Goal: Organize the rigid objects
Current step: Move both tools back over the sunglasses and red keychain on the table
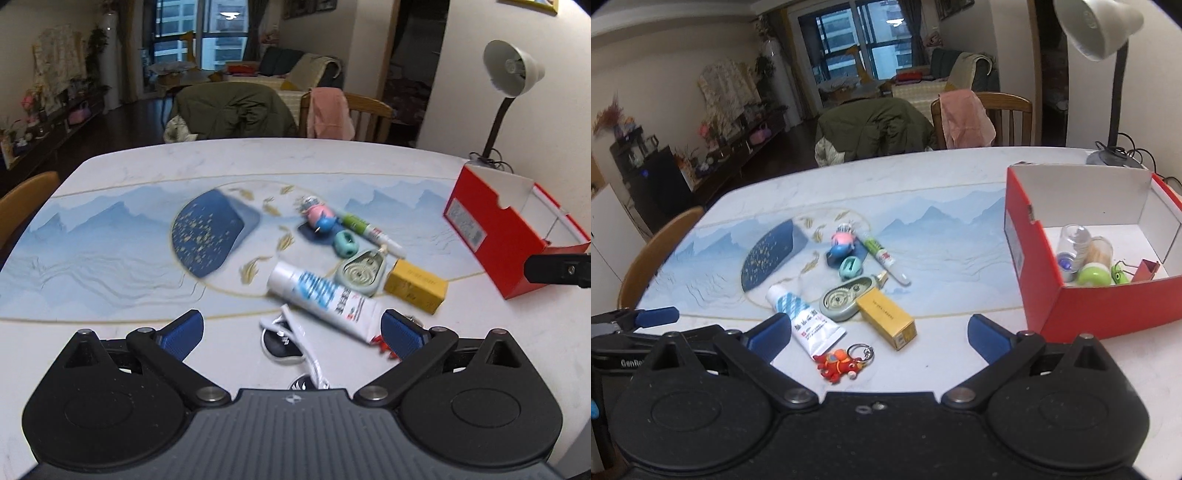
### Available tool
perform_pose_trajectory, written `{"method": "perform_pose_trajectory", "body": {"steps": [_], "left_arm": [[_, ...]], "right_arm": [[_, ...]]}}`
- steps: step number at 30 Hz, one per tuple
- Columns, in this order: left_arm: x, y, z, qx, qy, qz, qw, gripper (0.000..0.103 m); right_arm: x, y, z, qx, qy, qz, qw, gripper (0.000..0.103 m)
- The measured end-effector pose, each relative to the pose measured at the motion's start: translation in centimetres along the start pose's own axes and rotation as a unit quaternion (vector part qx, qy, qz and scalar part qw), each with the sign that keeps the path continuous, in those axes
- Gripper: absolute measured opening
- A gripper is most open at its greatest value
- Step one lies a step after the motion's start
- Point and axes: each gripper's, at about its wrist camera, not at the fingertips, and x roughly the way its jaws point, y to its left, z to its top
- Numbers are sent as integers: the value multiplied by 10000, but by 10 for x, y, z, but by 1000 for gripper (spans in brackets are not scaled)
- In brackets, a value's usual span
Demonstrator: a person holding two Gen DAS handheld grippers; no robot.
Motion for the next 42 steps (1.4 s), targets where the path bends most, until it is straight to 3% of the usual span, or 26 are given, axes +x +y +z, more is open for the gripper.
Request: {"method": "perform_pose_trajectory", "body": {"steps": [5, 16, 29, 34, 42], "left_arm": [[9, 2, -14, -2, 154, -139, 9998, 103], [30, -7, -43, 250, 401, -166, 9987, 103], [54, -15, -61, 275, 508, -61, 9983, 101], [56, -20, -63, 349, 439, 19, 9984, 94], [51, -25, -65, 490, 288, 142, 9983, 61]], "right_arm": [[18, 13, -6, -235, 223, -2, 9995, 100], [76, 34, -29, -818, 1002, 169, 9915, 87], [115, 46, -42, -937, 1384, 134, 9858, 70], [121, 53, -43, -1100, 1355, 86, 9846, 62], [121, 52, -42, -1114, 1263, 17, 9857, 52]]}}
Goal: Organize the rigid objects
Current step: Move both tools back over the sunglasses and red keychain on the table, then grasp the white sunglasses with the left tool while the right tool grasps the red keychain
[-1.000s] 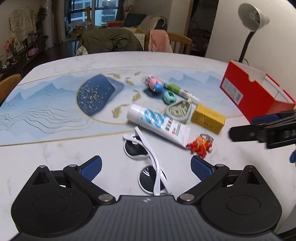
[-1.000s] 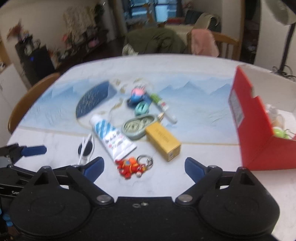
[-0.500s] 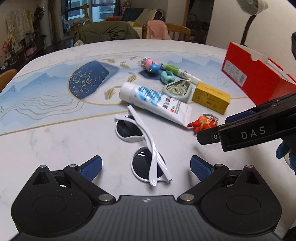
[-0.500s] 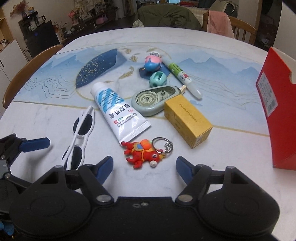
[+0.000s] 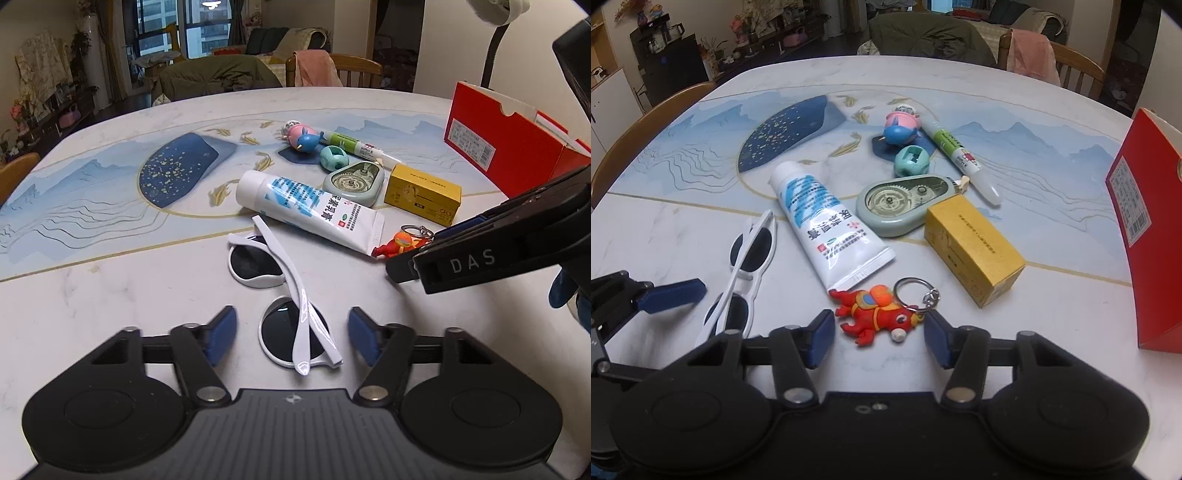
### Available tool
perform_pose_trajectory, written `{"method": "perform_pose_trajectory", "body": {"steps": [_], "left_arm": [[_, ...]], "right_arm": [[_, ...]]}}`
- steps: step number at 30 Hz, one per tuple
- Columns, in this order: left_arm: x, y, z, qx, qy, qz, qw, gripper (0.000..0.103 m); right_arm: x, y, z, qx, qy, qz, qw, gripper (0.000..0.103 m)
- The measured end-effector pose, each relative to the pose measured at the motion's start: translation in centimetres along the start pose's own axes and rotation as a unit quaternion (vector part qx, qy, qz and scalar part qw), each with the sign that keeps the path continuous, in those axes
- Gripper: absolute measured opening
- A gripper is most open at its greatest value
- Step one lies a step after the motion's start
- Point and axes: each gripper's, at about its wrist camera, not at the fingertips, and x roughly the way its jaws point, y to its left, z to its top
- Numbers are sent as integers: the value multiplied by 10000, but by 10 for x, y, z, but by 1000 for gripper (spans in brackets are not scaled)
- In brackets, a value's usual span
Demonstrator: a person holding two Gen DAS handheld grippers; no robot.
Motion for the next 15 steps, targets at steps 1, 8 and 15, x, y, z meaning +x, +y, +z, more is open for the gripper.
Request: {"method": "perform_pose_trajectory", "body": {"steps": [1, 8, 15], "left_arm": [[0, 0, 0, 1, -13, -10, 10000, 58], [-3, -1, 0, 0, -31, -116, 9999, 42], [-5, 7, 1, -260, 77, -291, 9992, 42]], "right_arm": [[0, 0, 0, 5, -6, 0, 10000, 51], [-1, 1, -1, -23, -31, -10, 10000, 49], [-8, -1, -3, 13, -24, 83, 10000, 36]]}}
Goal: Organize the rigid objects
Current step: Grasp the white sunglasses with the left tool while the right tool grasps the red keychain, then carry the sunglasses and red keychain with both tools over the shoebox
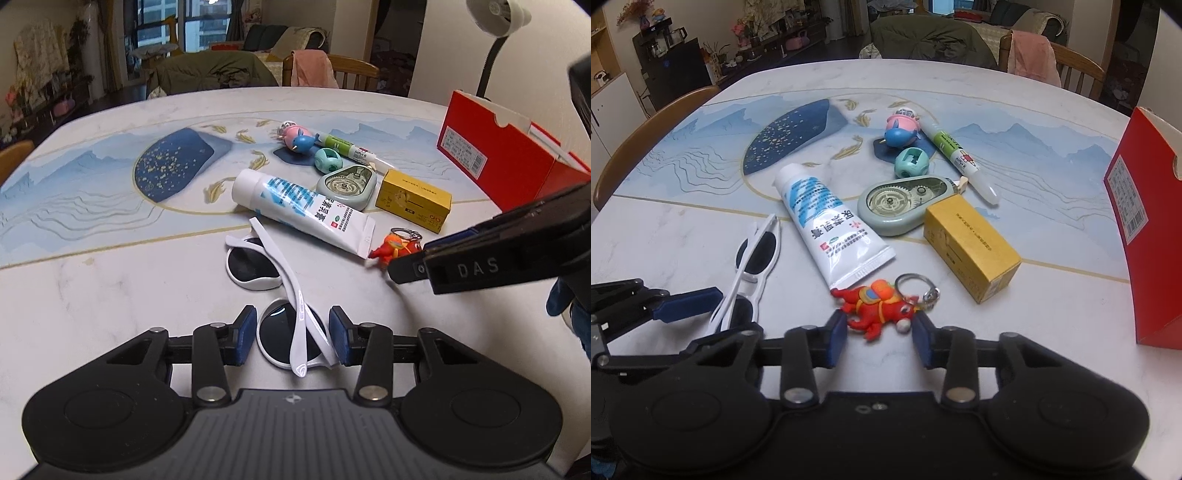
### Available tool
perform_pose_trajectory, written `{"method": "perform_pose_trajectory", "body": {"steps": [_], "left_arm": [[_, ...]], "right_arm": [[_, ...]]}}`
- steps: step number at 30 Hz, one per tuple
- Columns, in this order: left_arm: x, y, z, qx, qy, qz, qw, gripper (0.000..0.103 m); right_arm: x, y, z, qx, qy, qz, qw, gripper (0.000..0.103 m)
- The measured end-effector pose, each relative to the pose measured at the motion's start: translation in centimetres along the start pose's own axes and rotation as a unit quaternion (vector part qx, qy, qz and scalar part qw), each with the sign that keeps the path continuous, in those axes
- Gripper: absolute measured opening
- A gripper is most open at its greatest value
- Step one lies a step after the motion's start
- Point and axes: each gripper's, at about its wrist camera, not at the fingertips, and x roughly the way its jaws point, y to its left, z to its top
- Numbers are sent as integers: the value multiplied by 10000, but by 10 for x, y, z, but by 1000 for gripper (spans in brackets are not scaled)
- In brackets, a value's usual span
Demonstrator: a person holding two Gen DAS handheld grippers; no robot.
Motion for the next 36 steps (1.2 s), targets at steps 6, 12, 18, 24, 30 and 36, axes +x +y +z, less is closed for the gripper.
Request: {"method": "perform_pose_trajectory", "body": {"steps": [6, 12, 18, 24, 30, 36], "left_arm": [[-11, 5, 3, -179, -14, -80, 9998, 42], [-24, 7, 8, -293, -30, -211, 9993, 42], [-39, 4, 18, -311, -91, -365, 9988, 42], [-56, -4, 35, -223, -231, -458, 9984, 42], [-67, -23, 57, -10, -315, -652, 9974, 42], [-71, -49, 80, 197, -416, -822, 9956, 42]], "right_arm": [[-9, -3, -3, 12, -74, 31, 10000, 35], [-28, -10, -7, 102, -197, 59, 9997, 35], [-53, -21, -9, 290, -339, 181, 9988, 35], [-84, -32, -7, 412, -603, 313, 9968, 34], [-115, -49, -3, 606, -900, 359, 9934, 34], [-140, -75, 2, 795, -1242, 279, 9887, 34]]}}
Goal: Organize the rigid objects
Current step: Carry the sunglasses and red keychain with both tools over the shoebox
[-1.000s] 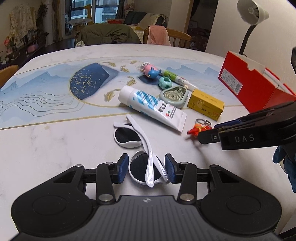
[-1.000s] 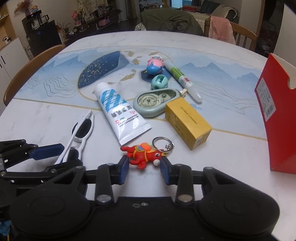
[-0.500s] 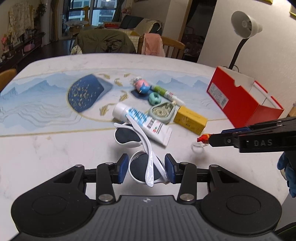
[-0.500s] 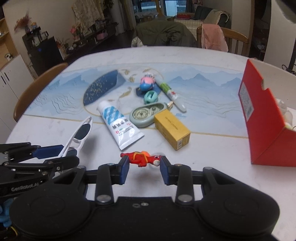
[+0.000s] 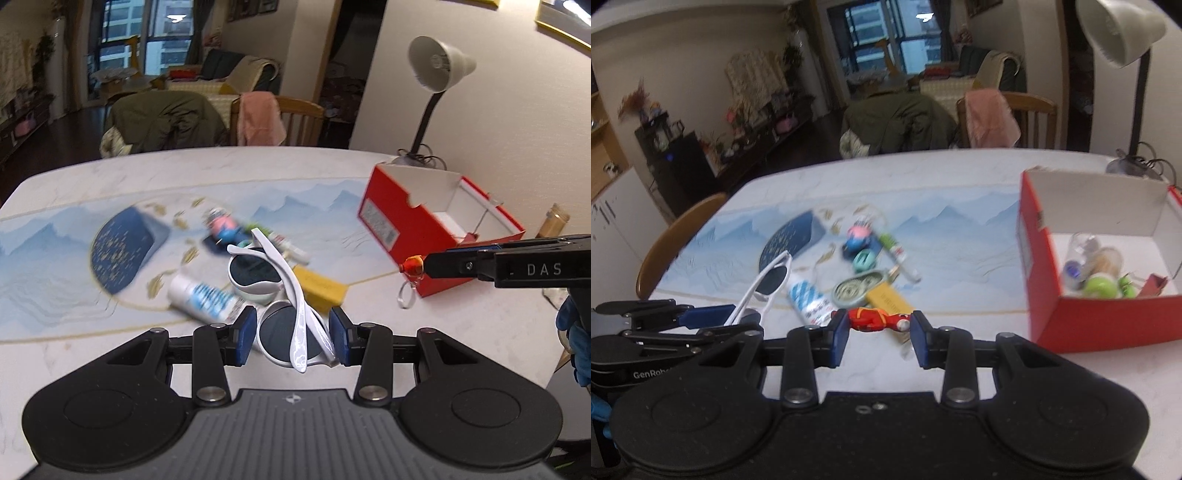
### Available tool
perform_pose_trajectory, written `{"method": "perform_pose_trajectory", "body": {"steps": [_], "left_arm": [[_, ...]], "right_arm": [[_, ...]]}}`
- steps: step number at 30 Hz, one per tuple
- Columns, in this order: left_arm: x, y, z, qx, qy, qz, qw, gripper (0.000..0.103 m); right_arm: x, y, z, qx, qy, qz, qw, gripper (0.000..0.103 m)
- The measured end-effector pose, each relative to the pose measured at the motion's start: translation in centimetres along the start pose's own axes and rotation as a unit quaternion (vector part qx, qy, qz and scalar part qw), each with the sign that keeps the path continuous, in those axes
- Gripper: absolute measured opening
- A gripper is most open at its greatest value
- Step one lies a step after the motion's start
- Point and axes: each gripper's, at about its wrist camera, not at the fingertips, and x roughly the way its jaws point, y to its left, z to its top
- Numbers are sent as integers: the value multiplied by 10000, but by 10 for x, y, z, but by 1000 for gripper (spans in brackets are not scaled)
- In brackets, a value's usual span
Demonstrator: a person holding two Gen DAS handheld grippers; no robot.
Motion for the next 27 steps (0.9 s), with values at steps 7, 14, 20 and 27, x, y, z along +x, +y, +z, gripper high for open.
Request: {"method": "perform_pose_trajectory", "body": {"steps": [7, 14, 20, 27], "left_arm": [[12, -42, 34, 365, -136, -214, 9990, 42], [37, -90, 66, 711, -160, -419, 9965, 42], [66, -132, 90, 938, -92, -587, 9938, 42], [107, -180, 104, 1238, 96, -704, 9898, 42]], "right_arm": [[-22, -39, 21, 132, -440, -186, 9988, 34], [-38, -92, 41, 251, -752, -548, 9953, 34], [-42, -139, 55, 374, -878, -844, 9919, 34], [-42, -191, 63, 462, -933, -1149, 9879, 34]]}}
